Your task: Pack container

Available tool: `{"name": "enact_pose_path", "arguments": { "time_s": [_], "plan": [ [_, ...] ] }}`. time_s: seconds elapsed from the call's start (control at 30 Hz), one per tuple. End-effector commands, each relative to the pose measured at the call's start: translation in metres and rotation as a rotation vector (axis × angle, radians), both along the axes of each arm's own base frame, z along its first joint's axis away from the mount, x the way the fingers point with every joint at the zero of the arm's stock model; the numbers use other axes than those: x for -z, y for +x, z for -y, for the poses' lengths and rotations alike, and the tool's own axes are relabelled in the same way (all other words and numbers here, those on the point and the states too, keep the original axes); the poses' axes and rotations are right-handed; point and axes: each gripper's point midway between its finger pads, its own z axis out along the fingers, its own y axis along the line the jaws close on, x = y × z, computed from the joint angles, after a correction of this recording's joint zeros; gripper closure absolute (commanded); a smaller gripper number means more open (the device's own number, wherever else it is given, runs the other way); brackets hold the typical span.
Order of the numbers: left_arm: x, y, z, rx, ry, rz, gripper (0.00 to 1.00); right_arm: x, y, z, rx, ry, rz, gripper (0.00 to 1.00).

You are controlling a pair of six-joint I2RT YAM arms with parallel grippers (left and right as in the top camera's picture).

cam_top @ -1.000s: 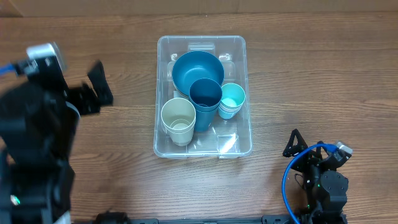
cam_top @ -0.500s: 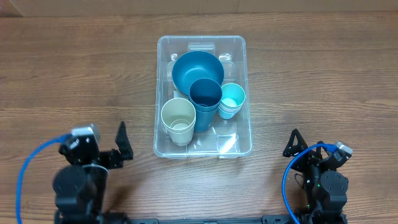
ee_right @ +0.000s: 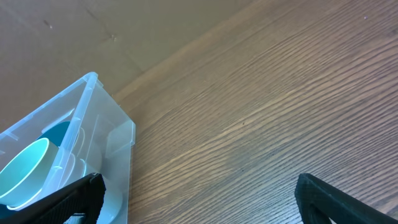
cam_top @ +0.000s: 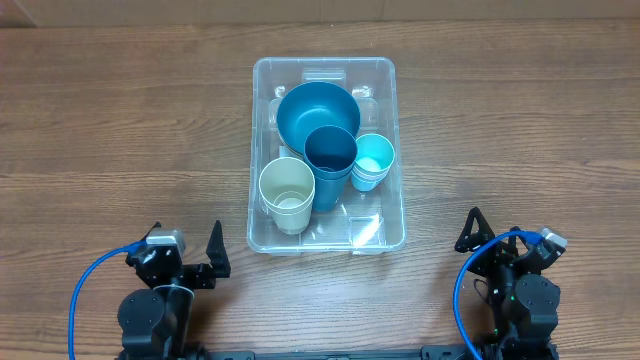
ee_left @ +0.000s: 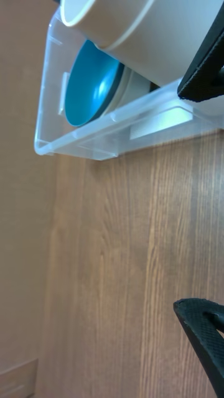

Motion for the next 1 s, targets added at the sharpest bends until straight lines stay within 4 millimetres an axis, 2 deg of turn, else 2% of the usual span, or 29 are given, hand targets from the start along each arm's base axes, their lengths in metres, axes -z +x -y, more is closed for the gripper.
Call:
{"name": "enact_pose_path", "arguments": {
  "time_s": [0.0, 0.27, 0.97],
  "plan": [
    [0.012, 0.000, 0.001, 0.008, -0.003, -0.013, 0.00, 0.001, 0.000, 0.000, -0.002, -0.007, 0.006, 0.00],
    [0.037, 0.002, 0.002, 0.013, -0.005, -0.065, 0.00, 0.001, 0.000, 0.000, -0.002, -0.007, 0.006, 0.00],
    [0.037, 0.002, 0.002, 0.012, -0.004, -0.064, 0.00, 0.001, 0.000, 0.000, -0.002, -0.007, 0.006, 0.00]
  ]
}}
